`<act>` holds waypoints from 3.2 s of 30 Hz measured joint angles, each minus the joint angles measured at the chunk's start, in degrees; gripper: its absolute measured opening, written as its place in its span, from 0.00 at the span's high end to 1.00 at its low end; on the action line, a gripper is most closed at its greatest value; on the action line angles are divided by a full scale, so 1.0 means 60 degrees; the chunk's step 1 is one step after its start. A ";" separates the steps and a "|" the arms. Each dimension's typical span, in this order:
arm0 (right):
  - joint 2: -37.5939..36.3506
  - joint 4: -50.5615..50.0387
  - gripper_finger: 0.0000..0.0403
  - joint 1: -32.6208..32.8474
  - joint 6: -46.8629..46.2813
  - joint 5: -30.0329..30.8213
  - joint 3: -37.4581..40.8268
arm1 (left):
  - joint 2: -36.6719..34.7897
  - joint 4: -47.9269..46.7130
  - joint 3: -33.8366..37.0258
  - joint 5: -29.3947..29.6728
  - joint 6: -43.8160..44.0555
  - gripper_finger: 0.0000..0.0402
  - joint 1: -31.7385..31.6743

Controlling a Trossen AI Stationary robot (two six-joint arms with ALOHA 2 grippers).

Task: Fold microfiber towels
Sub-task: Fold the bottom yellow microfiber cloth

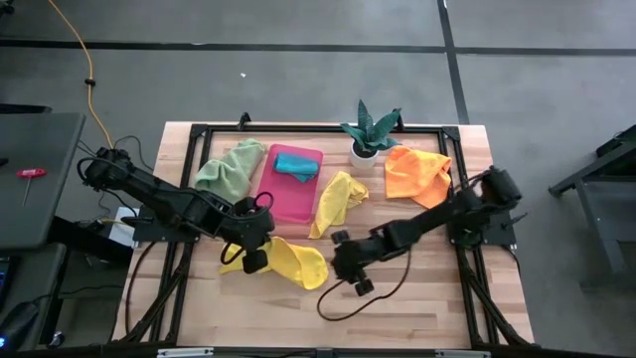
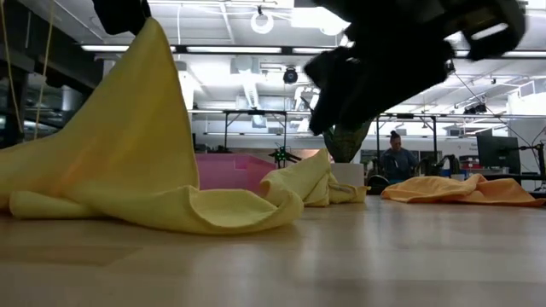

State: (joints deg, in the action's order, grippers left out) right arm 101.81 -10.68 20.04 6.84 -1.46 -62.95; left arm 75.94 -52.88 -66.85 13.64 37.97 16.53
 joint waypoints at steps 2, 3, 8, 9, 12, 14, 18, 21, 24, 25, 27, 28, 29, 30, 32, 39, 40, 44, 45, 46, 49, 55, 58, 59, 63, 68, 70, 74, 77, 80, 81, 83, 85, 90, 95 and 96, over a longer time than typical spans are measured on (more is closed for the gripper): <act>0.0408 -0.0120 0.56 -0.0119 0.0418 -0.0350 -0.0384 | 0.0000 0.0003 0.0000 -0.0026 0.0068 1.00 0.0000; 0.0600 -0.0148 0.56 -0.0175 0.0607 -0.0536 -0.0538 | 0.0000 0.0003 0.0000 -0.0027 0.0074 1.00 0.0000; 0.1379 -0.0158 0.56 -0.0377 0.1015 -0.1249 -0.1087 | 0.0000 0.0004 0.0000 -0.0135 0.0111 1.00 0.0000; 0.1491 -0.0151 0.56 -0.0407 0.1038 -0.1364 -0.1136 | 0.0000 0.0003 0.0000 -0.0170 0.0109 1.00 0.0000; 0.1725 -0.0165 0.56 -0.0413 0.1220 -0.1448 -0.1235 | 0.0000 0.0007 0.0000 -0.0173 0.0107 1.00 0.0004; 0.1811 -0.0154 0.56 -0.0410 0.1298 -0.1452 -0.1255 | 0.0000 0.0007 0.0000 -0.0173 0.0105 1.00 0.0004; 0.2061 -0.0184 0.56 -0.0413 0.1271 -0.1456 -0.1255 | 0.0000 0.0007 0.0000 -0.0176 0.0144 1.00 0.0001; 0.2166 -0.0078 0.56 -0.0456 0.1075 -0.1473 -0.1255 | 0.0000 0.0010 0.0000 -0.0198 0.0152 1.00 0.0004; 0.2173 0.0038 0.56 -0.0502 0.1020 -0.1503 -0.1255 | 0.0000 0.0016 0.0000 -0.0198 0.0151 1.00 0.0004; 0.2173 0.0042 0.56 -0.0519 0.1017 -0.1509 -0.1255 | 0.0000 0.0017 0.0000 -0.0198 0.0153 1.00 0.0004; 0.2173 0.0038 0.57 -0.0530 0.1015 -0.1514 -0.1255 | 0.0000 0.0017 0.0000 -0.0198 0.0170 1.00 0.0004; 0.2173 0.0040 0.59 -0.0530 0.1015 -0.1510 -0.1255 | 0.0000 0.0014 0.0000 -0.0198 0.0176 1.00 0.0004; 0.2173 0.0040 0.61 -0.0530 0.1015 -0.1510 -0.1255 | 0.0000 0.0017 0.0000 -0.0198 0.0180 1.00 0.0004; 0.2173 0.0040 0.64 -0.0526 0.1015 -0.1513 -0.1255 | 0.0000 0.0017 0.0000 -0.0198 0.0215 1.00 0.0004; 0.2173 0.0040 0.71 -0.0526 0.0942 -0.1514 -0.1255 | 0.0000 0.0017 0.0000 -0.0195 0.0364 1.00 0.0004; 0.2173 0.0151 0.98 -0.0533 0.0566 -0.1808 -0.1252 | 0.0000 0.0017 0.0000 -0.0195 0.0428 1.00 0.0004; 0.2154 0.0166 0.98 -0.0547 0.0282 -0.1868 -0.1253 | 0.0000 0.0017 0.0000 -0.0195 0.0431 1.00 0.0000; 0.1490 -0.1123 0.99 -0.0652 -0.0611 -0.1894 -0.1409 | -0.0091 -0.0171 -0.0333 -0.0406 0.0621 1.00 -0.0292; 0.1134 -0.1594 0.99 -0.0698 -0.0713 -0.1834 -0.1412 | -0.0192 -0.0226 -0.0553 -0.0474 0.0518 1.00 -0.0443; 0.0767 -0.2029 0.99 -0.0744 -0.0817 -0.1779 -0.1412 | -0.0285 -0.0221 -0.0797 -0.0479 0.0372 1.00 -0.0579; -0.0613 -0.3437 1.00 -0.0838 -0.1110 -0.1314 -0.1416 | -0.0537 -0.0360 -0.1412 -0.0347 -0.0142 1.00 -0.0940; -0.3832 -0.4582 1.00 -0.0771 -0.2899 -0.0987 -0.1419 | -0.0685 -0.0355 -0.2267 -0.0363 -0.0436 1.00 -0.1542; -0.5248 -0.4644 1.00 -0.0643 -0.3934 -0.0391 -0.1427 | -0.0653 -0.0227 -0.2489 -0.0763 -0.0436 1.00 -0.1829; -0.5669 -0.4678 1.00 -0.0604 -0.4242 -0.0137 -0.1427 | -0.0627 -0.0059 -0.2549 -0.0968 -0.0436 1.00 -0.1924; -0.7118 -0.4838 1.00 -0.0406 -0.5138 0.1212 -0.1427 | -0.0550 0.0042 -0.2964 -0.1615 -0.0446 1.00 -0.2167; -0.8212 -0.5325 1.00 -0.0209 -0.5422 0.2587 -0.1427 | -0.0591 -0.0303 -0.3452 -0.2244 -0.0725 1.00 -0.2200; -0.8394 -0.5475 1.00 -0.0209 -0.5489 0.2752 -0.1427 | -0.0619 -0.0804 -0.3683 -0.2523 -0.0763 1.00 -0.2197; -0.8377 -0.5735 1.00 -0.0209 -0.5644 0.2776 -0.1427 | -0.0612 -0.2196 -0.3814 -0.2563 -0.0656 1.00 -0.2186; -0.8234 -0.5886 1.00 -0.0209 -0.5676 0.2661 -0.1427 | -0.0612 -0.3264 -0.3816 -0.2141 -0.0297 1.00 -0.2178; -0.8137 -0.5933 1.00 -0.0209 -0.5844 0.2446 -0.1427 | -0.0612 -0.4025 -0.3814 -0.1568 -0.0002 1.00 -0.2178; -0.8132 -0.5972 1.00 -0.0207 -0.5852 0.2405 -0.1427 | -0.0612 -0.4179 -0.3814 -0.1405 0.0082 1.00 -0.2178; -0.8143 -0.6044 1.00 -0.0209 -0.5852 0.2406 -0.1427 | -0.0612 -0.4302 -0.3818 -0.1145 0.0149 1.00 -0.2178; -0.8208 -0.6160 1.00 -0.0209 -0.5853 0.2418 -0.1427 | -0.0612 -0.4300 -0.3818 -0.1116 0.0140 1.00 -0.2178; -0.8354 -0.6387 1.00 -0.0209 -0.5852 0.2489 -0.1427 | -0.0612 -0.4303 -0.3821 -0.1051 -0.0514 1.00 -0.2191; -0.8362 -0.6675 1.00 -0.0209 -0.5575 0.2453 -0.1427 | -0.0612 -0.4303 -0.3821 -0.0269 -0.1160 1.00 -0.2186; -0.8362 -0.6701 1.00 -0.0209 -0.5502 0.2453 -0.1427 | -0.0612 -0.4303 -0.3821 -0.0107 -0.1238 1.00 -0.2186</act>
State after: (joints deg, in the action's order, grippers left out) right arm 51.63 -50.88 18.79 -26.17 13.25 -71.50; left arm 72.27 -78.70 -89.78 13.00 30.54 3.42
